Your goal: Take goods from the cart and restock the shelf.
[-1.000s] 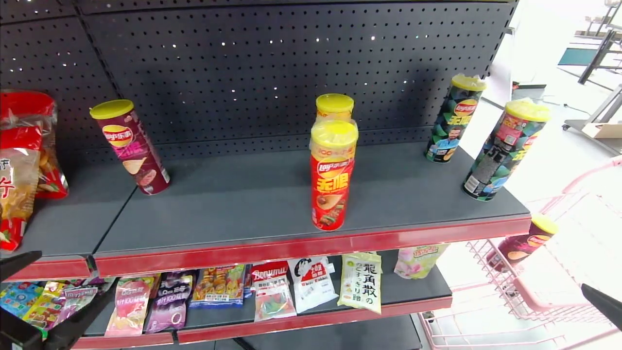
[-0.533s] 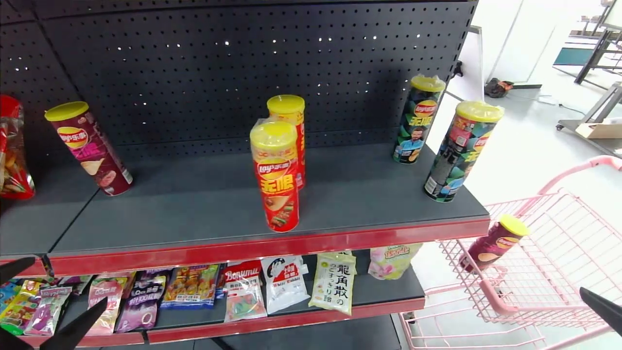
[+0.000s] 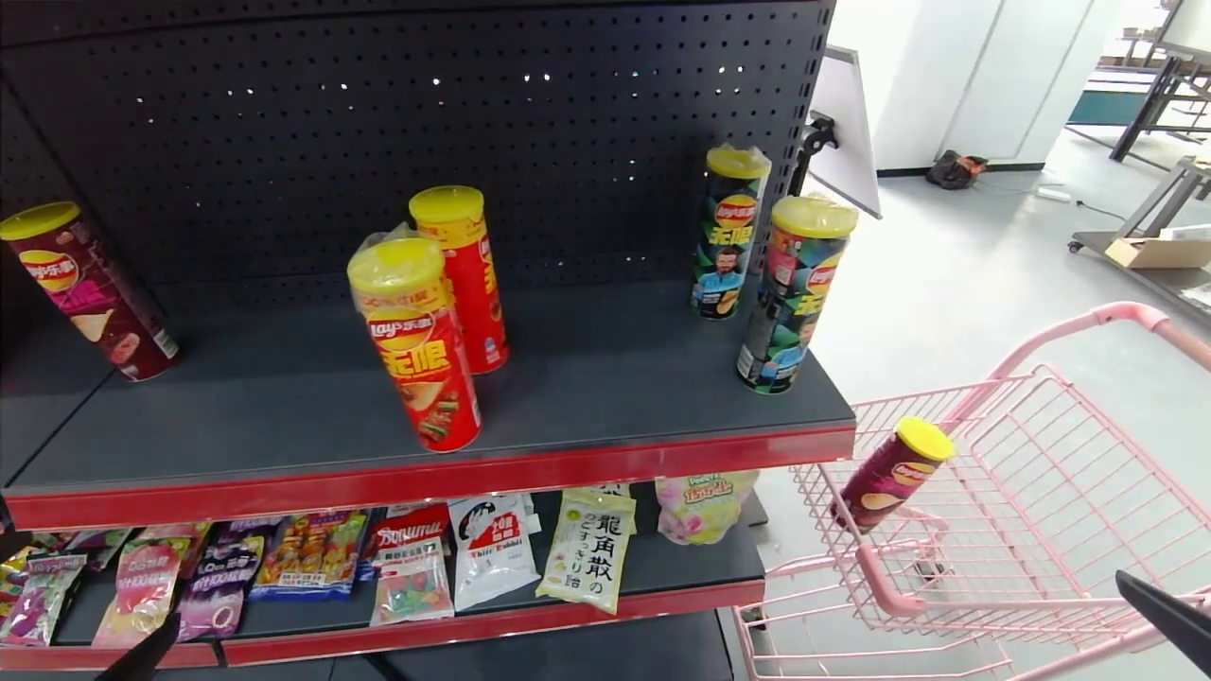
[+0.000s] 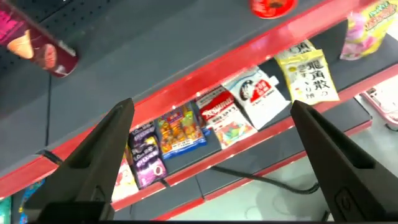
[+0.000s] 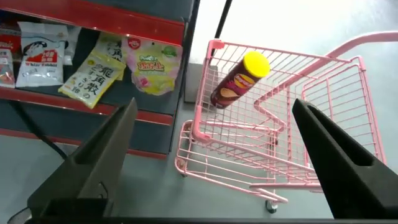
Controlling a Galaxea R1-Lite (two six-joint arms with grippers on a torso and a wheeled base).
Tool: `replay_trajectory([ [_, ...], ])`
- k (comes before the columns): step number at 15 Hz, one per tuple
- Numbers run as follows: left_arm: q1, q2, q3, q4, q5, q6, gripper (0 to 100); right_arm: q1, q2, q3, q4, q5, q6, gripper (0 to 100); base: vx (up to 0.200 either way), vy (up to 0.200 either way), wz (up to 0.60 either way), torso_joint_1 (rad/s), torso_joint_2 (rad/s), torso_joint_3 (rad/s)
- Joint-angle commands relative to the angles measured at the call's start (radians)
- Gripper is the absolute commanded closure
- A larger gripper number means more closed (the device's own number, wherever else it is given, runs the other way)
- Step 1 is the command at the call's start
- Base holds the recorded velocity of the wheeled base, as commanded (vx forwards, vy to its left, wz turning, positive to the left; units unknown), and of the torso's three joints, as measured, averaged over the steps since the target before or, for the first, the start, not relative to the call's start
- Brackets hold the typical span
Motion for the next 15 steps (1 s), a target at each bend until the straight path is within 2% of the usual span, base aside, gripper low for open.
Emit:
replay_trajectory([
  [1,0.0,-0.128,0.021,0.051,-0.001,0.038,0,-0.003,0.008,0.004,-0.001,0.001,0.0,0,0.0,-0.2,0.0,-0.002,0.01,0.002],
  [2,0.0,-0.191,0.021,0.1,-0.006,0.053,0,-0.005,0.016,0.004,-0.004,0.001,0.0,0,0.0,0.0,0.0,0.0,0.0,0.0],
  [3,-0.001,-0.219,0.021,0.119,-0.009,0.055,0,-0.005,0.019,0.004,-0.004,0.001,0.0,0,0.0,0.0,0.0,0.0,0.0,0.0],
  [5,-0.003,-0.348,0.032,0.227,-0.012,0.055,0,-0.003,0.039,0.004,-0.01,0.004,0.0,0,0.0,0.0,0.0,0.0,0.0,0.0],
  [8,-0.001,-0.391,0.064,0.243,-0.012,0.053,0,-0.003,0.05,0.004,-0.01,0.006,0.0,0,0.0,0.0,0.0,0.0,0.0,0.0],
  [15,-0.004,-0.388,0.086,0.243,-0.014,0.053,0,-0.003,0.063,0.012,-0.012,0.006,0.0,0,0.0,0.0,-0.6,0.001,0.0,0.0],
])
